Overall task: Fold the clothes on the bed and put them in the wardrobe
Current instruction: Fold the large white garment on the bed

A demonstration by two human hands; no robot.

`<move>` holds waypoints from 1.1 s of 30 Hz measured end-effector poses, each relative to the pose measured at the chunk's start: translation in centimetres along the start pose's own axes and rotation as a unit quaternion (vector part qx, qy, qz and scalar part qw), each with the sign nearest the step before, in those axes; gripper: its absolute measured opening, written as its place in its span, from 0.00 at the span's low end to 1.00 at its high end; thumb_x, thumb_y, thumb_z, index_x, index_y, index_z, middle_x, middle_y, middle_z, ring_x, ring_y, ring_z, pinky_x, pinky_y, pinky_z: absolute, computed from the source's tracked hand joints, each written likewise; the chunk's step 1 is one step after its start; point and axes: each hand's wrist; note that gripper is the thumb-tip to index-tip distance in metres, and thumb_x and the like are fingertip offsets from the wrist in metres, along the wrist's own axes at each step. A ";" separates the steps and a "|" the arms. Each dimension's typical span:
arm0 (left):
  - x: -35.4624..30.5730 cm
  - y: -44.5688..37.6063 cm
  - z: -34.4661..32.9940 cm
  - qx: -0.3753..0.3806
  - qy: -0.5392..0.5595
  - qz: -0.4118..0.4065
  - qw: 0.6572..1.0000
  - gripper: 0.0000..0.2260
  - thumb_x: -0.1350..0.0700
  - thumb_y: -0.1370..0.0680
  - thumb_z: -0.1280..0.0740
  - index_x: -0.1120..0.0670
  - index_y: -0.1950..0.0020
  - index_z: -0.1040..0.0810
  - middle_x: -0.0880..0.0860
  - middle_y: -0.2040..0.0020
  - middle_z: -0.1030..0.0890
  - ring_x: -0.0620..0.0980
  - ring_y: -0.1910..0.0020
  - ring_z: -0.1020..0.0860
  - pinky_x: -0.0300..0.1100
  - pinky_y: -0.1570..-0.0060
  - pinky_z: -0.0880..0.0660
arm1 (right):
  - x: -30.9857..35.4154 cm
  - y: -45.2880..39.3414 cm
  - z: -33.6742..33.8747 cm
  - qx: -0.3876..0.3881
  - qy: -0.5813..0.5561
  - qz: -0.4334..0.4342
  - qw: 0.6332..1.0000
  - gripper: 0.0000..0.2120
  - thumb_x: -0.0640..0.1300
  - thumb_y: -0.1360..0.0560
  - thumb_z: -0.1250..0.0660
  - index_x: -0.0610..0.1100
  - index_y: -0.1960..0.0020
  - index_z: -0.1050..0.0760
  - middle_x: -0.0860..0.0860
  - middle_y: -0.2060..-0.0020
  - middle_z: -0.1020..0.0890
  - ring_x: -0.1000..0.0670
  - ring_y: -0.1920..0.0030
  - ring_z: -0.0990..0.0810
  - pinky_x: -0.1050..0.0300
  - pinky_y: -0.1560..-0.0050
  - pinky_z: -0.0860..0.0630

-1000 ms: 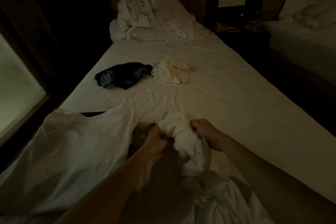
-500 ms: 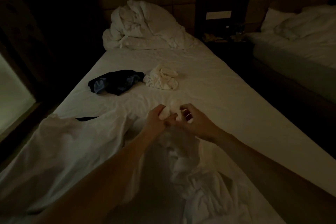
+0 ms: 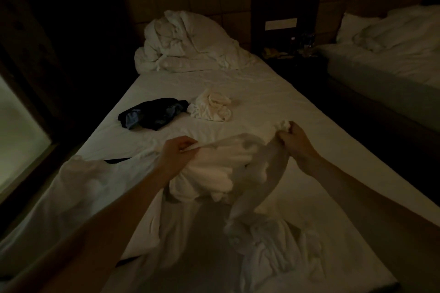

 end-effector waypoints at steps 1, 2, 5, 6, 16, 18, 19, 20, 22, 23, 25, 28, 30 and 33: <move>-0.4 -0.1 -0.1 -0.001 0.015 0.002 1.000 0.03 0.62 0.27 0.27 0.55 0.57 0.18 0.47 0.61 0.19 0.35 0.63 0.22 0.30 0.59 0.28 | 0.4 0.1 -0.1 0.009 0.007 0.004 1.000 0.08 0.41 0.24 0.34 0.44 0.46 0.28 0.47 0.52 0.22 0.47 0.53 0.22 0.50 0.55 0.24; -0.8 -0.1 -0.2 0.003 0.027 0.003 1.000 0.02 0.60 0.27 0.26 0.55 0.57 0.18 0.46 0.62 0.19 0.35 0.64 0.22 0.28 0.61 0.28 | 0.7 0.2 -0.1 0.012 0.030 0.015 0.999 0.10 0.45 0.25 0.32 0.45 0.47 0.29 0.50 0.54 0.23 0.50 0.55 0.23 0.53 0.57 0.25; -1.2 0.1 0.7 0.055 -0.029 -0.039 0.997 0.10 0.52 0.30 0.23 0.48 0.51 0.19 0.42 0.55 0.19 0.37 0.57 0.22 0.30 0.57 0.28 | 1.4 0.2 0.3 -0.017 0.093 0.087 0.992 0.13 0.48 0.24 0.31 0.49 0.42 0.29 0.52 0.51 0.22 0.51 0.53 0.24 0.56 0.55 0.26; -1.0 0.3 1.3 0.101 -0.100 -0.068 0.988 0.17 0.49 0.31 0.22 0.46 0.45 0.21 0.41 0.49 0.20 0.37 0.52 0.23 0.33 0.53 0.28 | 1.6 0.3 0.7 -0.023 0.117 0.115 0.986 0.14 0.45 0.23 0.33 0.51 0.38 0.29 0.52 0.47 0.23 0.52 0.50 0.26 0.60 0.54 0.27; -2.8 -0.1 5.1 0.058 -0.159 -0.108 0.980 0.08 0.56 0.26 0.27 0.48 0.54 0.26 0.44 0.60 0.23 0.39 0.61 0.24 0.40 0.62 0.30 | 5.2 1.6 1.8 0.071 0.243 0.162 0.954 0.02 0.35 0.22 0.42 0.36 0.51 0.31 0.42 0.59 0.24 0.42 0.59 0.26 0.55 0.62 0.33; -3.4 0.0 6.2 0.047 -0.167 -0.109 0.979 0.08 0.54 0.26 0.27 0.46 0.59 0.25 0.43 0.63 0.23 0.37 0.64 0.24 0.38 0.63 0.31 | 6.4 2.3 2.0 0.074 0.227 0.142 0.961 0.05 0.38 0.22 0.39 0.41 0.46 0.31 0.46 0.56 0.25 0.46 0.56 0.26 0.58 0.63 0.32; -3.7 0.1 6.8 0.042 -0.167 -0.103 0.980 0.08 0.54 0.27 0.26 0.46 0.60 0.25 0.43 0.64 0.23 0.37 0.64 0.24 0.38 0.64 0.30 | 7.2 2.7 2.4 0.078 0.229 0.133 0.961 0.07 0.40 0.22 0.37 0.43 0.44 0.30 0.47 0.53 0.25 0.47 0.54 0.25 0.59 0.63 0.31; -4.1 0.4 7.4 0.033 -0.171 -0.099 0.980 0.08 0.53 0.28 0.25 0.46 0.59 0.24 0.44 0.63 0.22 0.38 0.64 0.24 0.38 0.63 0.29 | 8.0 3.2 3.0 0.087 0.236 0.134 0.959 0.08 0.42 0.22 0.36 0.44 0.44 0.29 0.47 0.51 0.24 0.47 0.52 0.25 0.58 0.62 0.30; -5.1 1.1 8.5 0.012 -0.183 -0.104 0.978 0.09 0.54 0.29 0.24 0.50 0.57 0.23 0.47 0.62 0.22 0.40 0.63 0.24 0.39 0.62 0.29 | 9.7 4.5 4.2 0.093 0.265 0.166 0.945 0.10 0.46 0.22 0.34 0.43 0.43 0.26 0.45 0.46 0.22 0.45 0.47 0.24 0.54 0.55 0.28; -5.6 1.6 9.0 0.003 -0.177 -0.109 0.978 0.08 0.55 0.29 0.24 0.51 0.57 0.23 0.48 0.63 0.22 0.41 0.64 0.25 0.37 0.62 0.29 | 10.6 5.2 4.9 0.088 0.265 0.179 0.943 0.12 0.46 0.22 0.34 0.41 0.41 0.25 0.43 0.43 0.23 0.43 0.43 0.25 0.52 0.48 0.29; -7.2 2.6 10.0 -0.017 -0.136 -0.109 0.984 0.05 0.56 0.27 0.25 0.55 0.58 0.21 0.53 0.64 0.21 0.44 0.64 0.24 0.38 0.62 0.30 | 12.5 7.0 6.1 0.065 0.230 0.204 0.949 0.14 0.45 0.21 0.34 0.38 0.39 0.24 0.42 0.41 0.23 0.41 0.40 0.26 0.48 0.39 0.30; -9.9 3.9 11.5 -0.062 -0.079 -0.085 0.991 0.11 0.54 0.26 0.27 0.62 0.57 0.20 0.64 0.63 0.20 0.53 0.65 0.23 0.44 0.63 0.27 | 15.2 9.0 8.2 0.054 0.201 0.241 0.948 0.06 0.49 0.21 0.35 0.48 0.48 0.21 0.49 0.50 0.19 0.48 0.47 0.21 0.49 0.45 0.26; -11.8 4.7 12.4 -0.092 -0.047 -0.063 0.993 0.16 0.53 0.25 0.28 0.67 0.58 0.23 0.66 0.65 0.24 0.52 0.68 0.26 0.44 0.66 0.29 | 17.0 10.4 9.6 0.047 0.195 0.253 0.946 0.06 0.54 0.22 0.35 0.54 0.54 0.23 0.54 0.55 0.20 0.54 0.53 0.21 0.55 0.52 0.25; -15.0 6.1 13.7 -0.129 -0.053 -0.077 0.987 0.19 0.51 0.22 0.33 0.67 0.60 0.27 0.56 0.69 0.29 0.47 0.70 0.30 0.42 0.67 0.34 | 19.3 13.1 11.2 0.032 0.197 0.285 0.938 0.12 0.57 0.22 0.36 0.49 0.52 0.23 0.54 0.56 0.21 0.57 0.55 0.23 0.61 0.56 0.27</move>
Point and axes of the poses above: each hand's wrist, its own y-axis away from the middle knuckle, its own z-axis out of the back of the hand, x = y × z
